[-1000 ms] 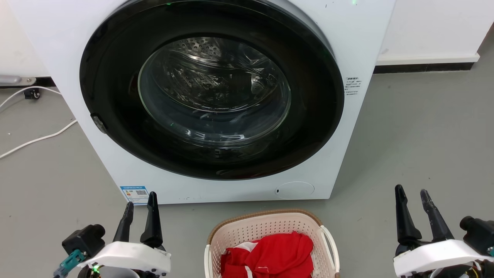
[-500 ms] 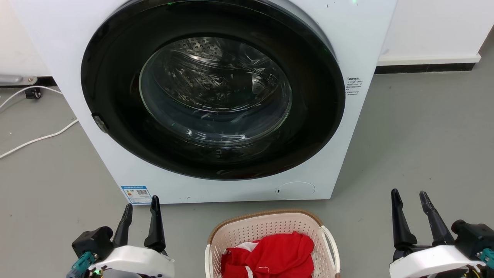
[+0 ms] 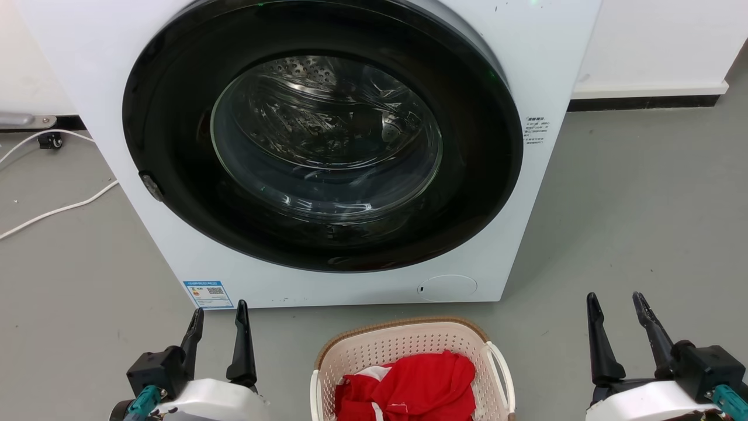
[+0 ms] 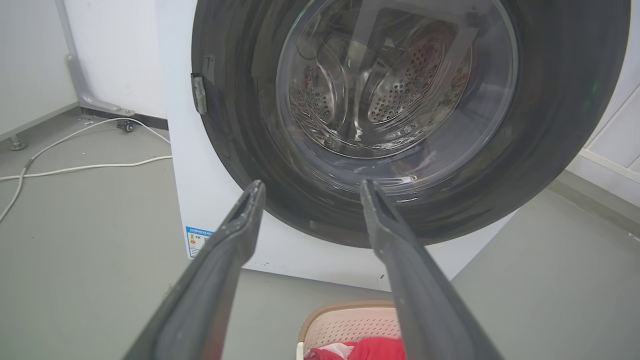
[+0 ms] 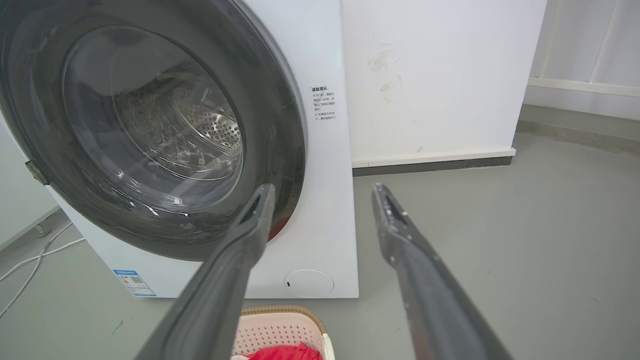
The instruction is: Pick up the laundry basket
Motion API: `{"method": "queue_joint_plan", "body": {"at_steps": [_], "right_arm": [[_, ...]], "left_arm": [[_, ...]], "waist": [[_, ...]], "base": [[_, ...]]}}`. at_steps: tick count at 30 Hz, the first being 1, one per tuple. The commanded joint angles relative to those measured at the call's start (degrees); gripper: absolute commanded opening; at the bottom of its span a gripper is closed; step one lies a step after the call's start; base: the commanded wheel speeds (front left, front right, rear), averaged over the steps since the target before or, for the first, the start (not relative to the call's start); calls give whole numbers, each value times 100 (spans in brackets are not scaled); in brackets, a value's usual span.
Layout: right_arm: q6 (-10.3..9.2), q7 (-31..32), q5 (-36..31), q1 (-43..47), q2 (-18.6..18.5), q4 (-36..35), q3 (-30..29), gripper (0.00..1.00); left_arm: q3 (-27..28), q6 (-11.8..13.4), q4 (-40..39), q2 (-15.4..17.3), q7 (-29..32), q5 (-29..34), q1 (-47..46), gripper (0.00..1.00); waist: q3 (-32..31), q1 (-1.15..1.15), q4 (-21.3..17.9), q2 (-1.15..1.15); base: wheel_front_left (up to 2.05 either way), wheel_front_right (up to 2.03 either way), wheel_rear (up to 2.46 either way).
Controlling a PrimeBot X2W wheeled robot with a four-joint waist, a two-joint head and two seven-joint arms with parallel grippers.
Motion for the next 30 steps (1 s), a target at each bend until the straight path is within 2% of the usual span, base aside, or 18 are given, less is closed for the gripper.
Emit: {"method": "queue_joint_plan", "body": {"at_steps": [1,30], "right_arm": [[0,-59,-123,34,-32,-63,12,100],[-1,-359,-1289,216,-37,-170,35,100]], "left_arm": [[-1,28,-16,20,-42,137,23,100],[-108,170,87,23,-360,1283,179,100]], "waist": [[1,0,-2,0],[-39,0,30,0]], "base": [[0,0,0],[0,0,0]]}}
